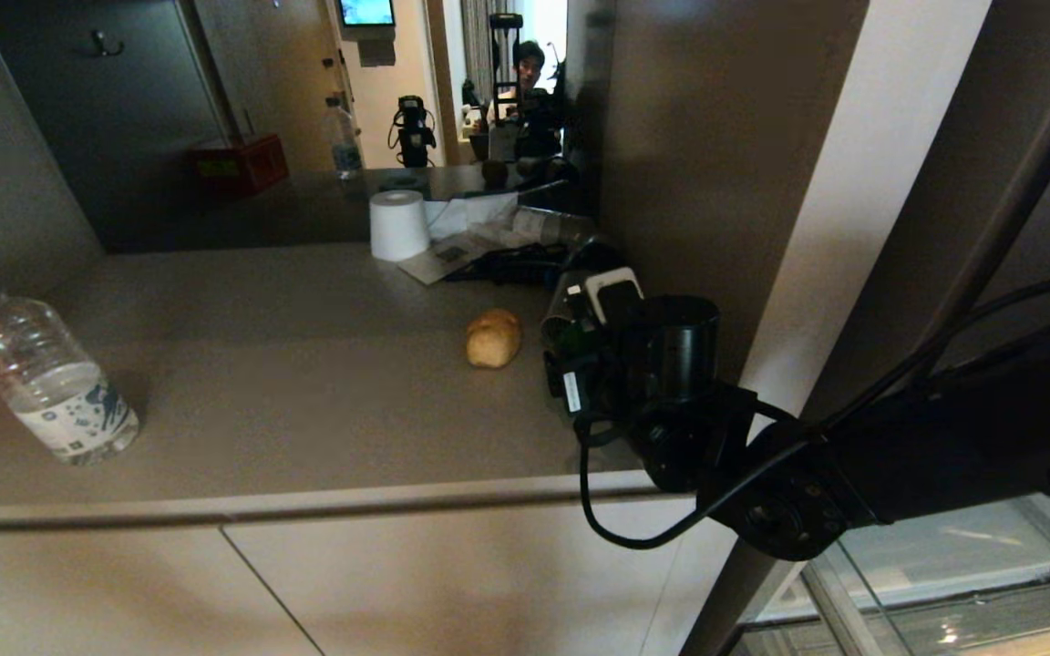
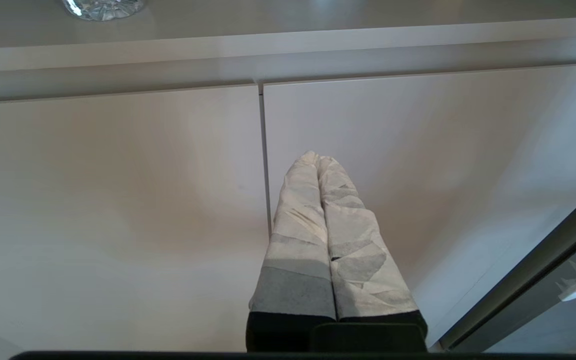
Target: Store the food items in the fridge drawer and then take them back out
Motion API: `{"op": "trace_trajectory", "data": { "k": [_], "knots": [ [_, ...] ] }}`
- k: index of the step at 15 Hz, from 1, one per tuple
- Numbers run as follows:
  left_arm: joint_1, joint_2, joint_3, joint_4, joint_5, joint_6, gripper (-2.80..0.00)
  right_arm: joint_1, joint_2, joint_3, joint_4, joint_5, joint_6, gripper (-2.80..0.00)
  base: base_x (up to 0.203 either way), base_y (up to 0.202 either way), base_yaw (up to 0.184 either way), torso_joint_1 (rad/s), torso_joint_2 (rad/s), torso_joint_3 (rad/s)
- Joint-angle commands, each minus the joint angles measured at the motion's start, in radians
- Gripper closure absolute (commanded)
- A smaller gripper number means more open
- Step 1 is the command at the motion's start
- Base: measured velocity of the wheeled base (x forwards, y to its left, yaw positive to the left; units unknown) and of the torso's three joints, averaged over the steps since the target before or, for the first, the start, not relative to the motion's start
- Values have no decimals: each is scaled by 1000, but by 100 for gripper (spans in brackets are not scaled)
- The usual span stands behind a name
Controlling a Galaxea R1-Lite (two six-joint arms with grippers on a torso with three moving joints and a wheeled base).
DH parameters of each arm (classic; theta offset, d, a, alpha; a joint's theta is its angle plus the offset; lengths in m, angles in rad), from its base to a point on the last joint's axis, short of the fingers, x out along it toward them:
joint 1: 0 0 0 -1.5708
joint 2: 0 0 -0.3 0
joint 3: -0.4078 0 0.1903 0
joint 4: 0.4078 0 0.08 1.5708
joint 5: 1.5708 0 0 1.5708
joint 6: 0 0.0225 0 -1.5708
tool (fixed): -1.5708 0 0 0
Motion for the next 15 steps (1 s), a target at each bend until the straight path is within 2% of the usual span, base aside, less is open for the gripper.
{"op": "trace_trajectory", "data": {
  "k": [1, 15],
  "knots": [
    [1, 2, 0, 0, 0, -1, 0, 2, -19, -2, -4, -7, -5, -280, 0, 0, 0, 0, 0, 0],
    [1, 2, 0, 0, 0, -1, 0, 0, 12, -32, -9, -7, -6, -280, 0, 0, 0, 0, 0, 0]
  ]
}}
